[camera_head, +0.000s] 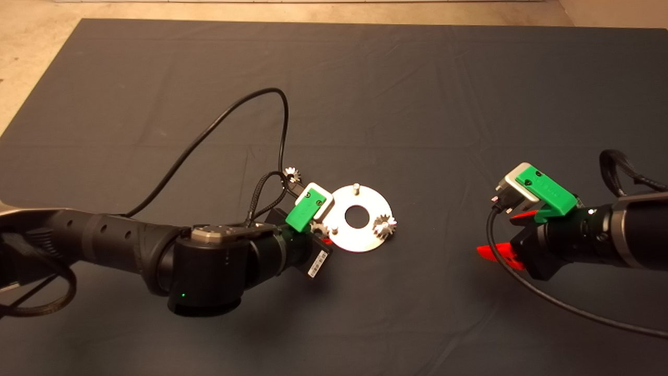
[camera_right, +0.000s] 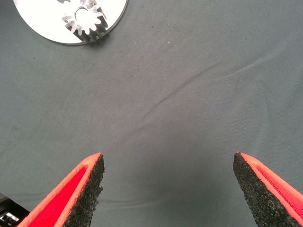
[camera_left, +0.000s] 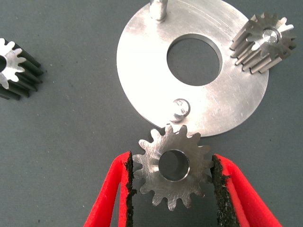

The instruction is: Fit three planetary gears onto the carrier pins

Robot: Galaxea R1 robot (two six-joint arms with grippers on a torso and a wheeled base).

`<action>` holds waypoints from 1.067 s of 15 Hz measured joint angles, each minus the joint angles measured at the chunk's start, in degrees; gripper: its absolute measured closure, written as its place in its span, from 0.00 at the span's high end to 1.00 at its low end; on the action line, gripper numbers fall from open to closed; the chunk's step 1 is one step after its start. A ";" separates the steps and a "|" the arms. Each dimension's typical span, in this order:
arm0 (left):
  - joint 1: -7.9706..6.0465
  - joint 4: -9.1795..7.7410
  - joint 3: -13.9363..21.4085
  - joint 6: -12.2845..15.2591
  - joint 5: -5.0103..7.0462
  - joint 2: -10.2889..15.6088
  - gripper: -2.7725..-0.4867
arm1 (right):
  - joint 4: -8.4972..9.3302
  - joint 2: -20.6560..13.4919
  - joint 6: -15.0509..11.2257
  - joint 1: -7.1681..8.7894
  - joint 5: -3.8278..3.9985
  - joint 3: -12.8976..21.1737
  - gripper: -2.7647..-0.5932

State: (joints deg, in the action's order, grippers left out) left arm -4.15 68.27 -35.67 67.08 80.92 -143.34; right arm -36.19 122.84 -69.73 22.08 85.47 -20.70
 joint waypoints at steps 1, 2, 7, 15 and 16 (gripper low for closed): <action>-0.03 0.00 -0.31 -0.05 -0.11 -0.02 0.16 | 0.00 0.00 0.00 0.00 0.00 0.00 0.66; -0.06 0.00 -0.85 -0.06 -0.07 -0.02 0.16 | 0.01 0.00 0.00 0.00 0.02 0.00 0.66; -1.75 -1.07 -1.71 -0.11 -0.02 -0.18 0.16 | 0.31 0.00 0.00 -0.02 0.04 0.00 0.66; -2.90 -2.65 -3.80 -0.22 0.02 -1.90 0.16 | 2.00 0.01 0.00 -0.34 -0.16 0.26 0.66; -3.03 -2.74 -4.07 -0.24 -0.09 -2.40 0.16 | 2.00 0.00 0.00 -0.36 -0.16 0.26 0.66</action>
State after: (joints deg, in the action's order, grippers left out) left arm -7.18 65.52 -39.74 66.84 80.84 -145.74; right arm -34.19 122.84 -69.73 21.72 85.31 -20.44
